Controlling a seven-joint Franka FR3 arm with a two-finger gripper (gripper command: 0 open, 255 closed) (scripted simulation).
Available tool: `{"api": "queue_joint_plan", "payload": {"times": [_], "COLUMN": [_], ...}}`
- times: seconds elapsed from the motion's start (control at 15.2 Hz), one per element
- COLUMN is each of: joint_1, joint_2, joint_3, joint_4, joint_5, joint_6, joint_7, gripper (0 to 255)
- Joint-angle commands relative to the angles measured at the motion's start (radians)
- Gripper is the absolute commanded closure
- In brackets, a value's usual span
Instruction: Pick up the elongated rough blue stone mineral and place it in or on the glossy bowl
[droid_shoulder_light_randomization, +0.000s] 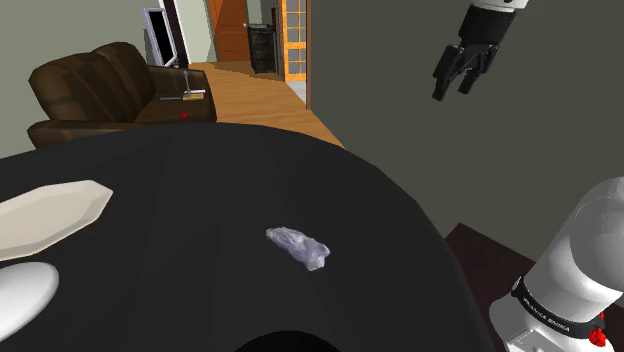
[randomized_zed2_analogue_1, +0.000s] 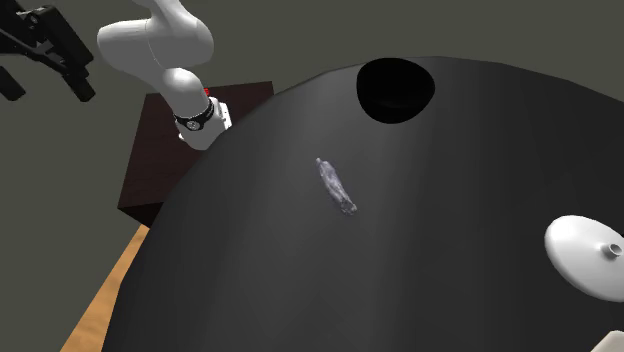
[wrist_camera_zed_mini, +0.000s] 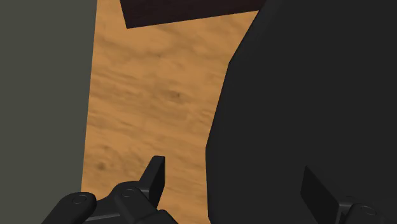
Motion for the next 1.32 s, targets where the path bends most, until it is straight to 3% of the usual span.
{"api": "queue_joint_plan", "payload": {"times": [0.0, 0.73, 1.25], "joint_1": [0.000, 0.071, 0.091], "joint_2": [0.000, 0.152, 0.351], "joint_3": [0.000, 0.268, 0.466], "joint_4": [0.000, -0.016, 0.053], "joint_5": [0.000, 0.054, 0.037], "joint_6": [0.000, 0.116, 0.191], "joint_7": [0.000, 0.223, 0.402], "gripper": [0, 0, 0]}}
